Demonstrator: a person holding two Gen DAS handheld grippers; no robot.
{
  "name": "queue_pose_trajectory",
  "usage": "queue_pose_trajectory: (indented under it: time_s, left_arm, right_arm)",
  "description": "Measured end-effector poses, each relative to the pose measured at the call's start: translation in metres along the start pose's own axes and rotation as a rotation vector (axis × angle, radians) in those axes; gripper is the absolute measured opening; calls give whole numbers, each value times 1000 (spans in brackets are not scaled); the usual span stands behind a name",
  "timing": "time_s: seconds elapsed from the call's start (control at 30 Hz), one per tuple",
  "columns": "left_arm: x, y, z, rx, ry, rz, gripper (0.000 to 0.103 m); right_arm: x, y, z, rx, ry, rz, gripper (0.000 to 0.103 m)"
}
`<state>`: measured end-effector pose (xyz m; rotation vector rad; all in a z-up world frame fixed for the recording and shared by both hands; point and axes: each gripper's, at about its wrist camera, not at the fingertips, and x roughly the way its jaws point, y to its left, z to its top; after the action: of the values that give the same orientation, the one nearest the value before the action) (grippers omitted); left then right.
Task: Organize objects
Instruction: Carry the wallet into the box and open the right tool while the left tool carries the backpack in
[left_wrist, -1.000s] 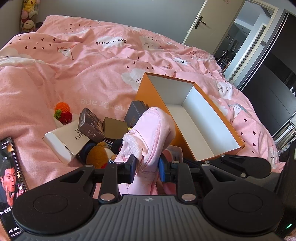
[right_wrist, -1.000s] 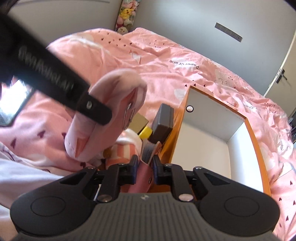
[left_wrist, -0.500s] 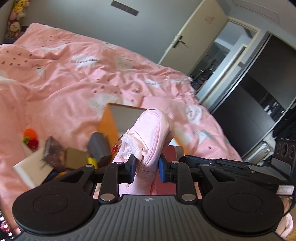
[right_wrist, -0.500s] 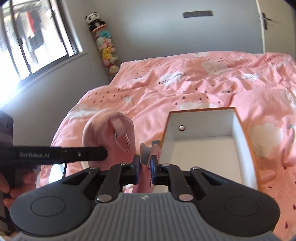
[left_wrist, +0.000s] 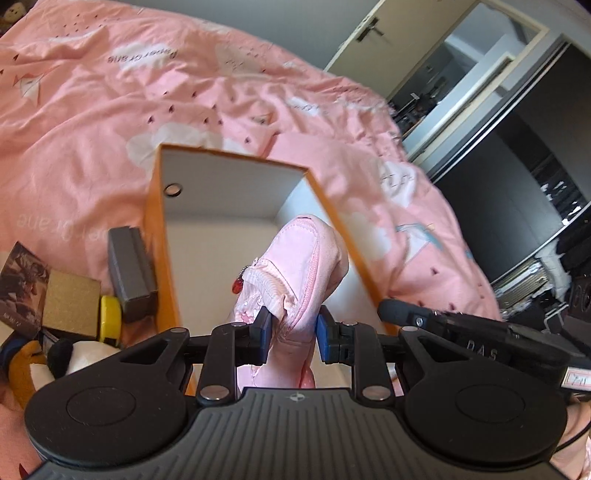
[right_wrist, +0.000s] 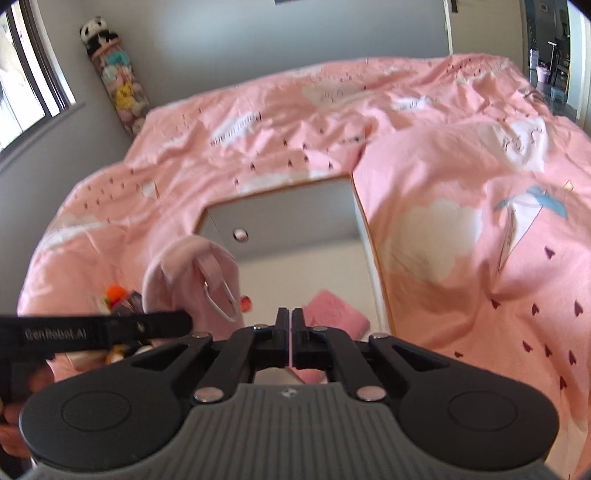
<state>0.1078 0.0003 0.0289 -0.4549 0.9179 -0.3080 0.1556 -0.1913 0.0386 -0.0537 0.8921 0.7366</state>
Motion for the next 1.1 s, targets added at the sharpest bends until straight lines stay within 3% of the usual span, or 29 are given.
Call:
queue_pose_trajectory:
  time_s: [0.2, 0.27, 0.37, 0.47, 0.7, 0.77, 0.9, 1.03, 1.1]
  left_arm:
    - [19, 11, 15, 1, 19, 52, 28]
    - [21, 13, 22, 4, 17, 53, 28]
    - [28, 15, 35, 36, 26, 77, 28]
    - [40, 18, 47, 66, 50, 122, 28]
    - [57, 35, 65, 68, 57, 125, 28]
    - [58, 40, 69, 59, 54, 114, 28]
    - [60, 49, 72, 44, 51, 85, 28]
    - [60, 55, 70, 21, 44, 62, 28]
    - [60, 58, 68, 8, 48, 47, 28]
  right_arm:
    - [49, 2, -1, -61, 128, -14, 14]
    - [66, 9, 2, -77, 170, -27, 39]
    - [90, 20, 8, -103, 199, -48, 49]
    - [113, 30, 13, -125, 216, -135, 58]
    - [157, 31, 22, -78, 299, -243, 65]
    - [166, 35, 24, -95, 309, -279, 72]
    - [188, 37, 22, -105, 405, -301, 74]
    - [200, 46, 16, -181, 439, -335, 82]
    - [203, 49, 14, -213, 453, -350, 80]
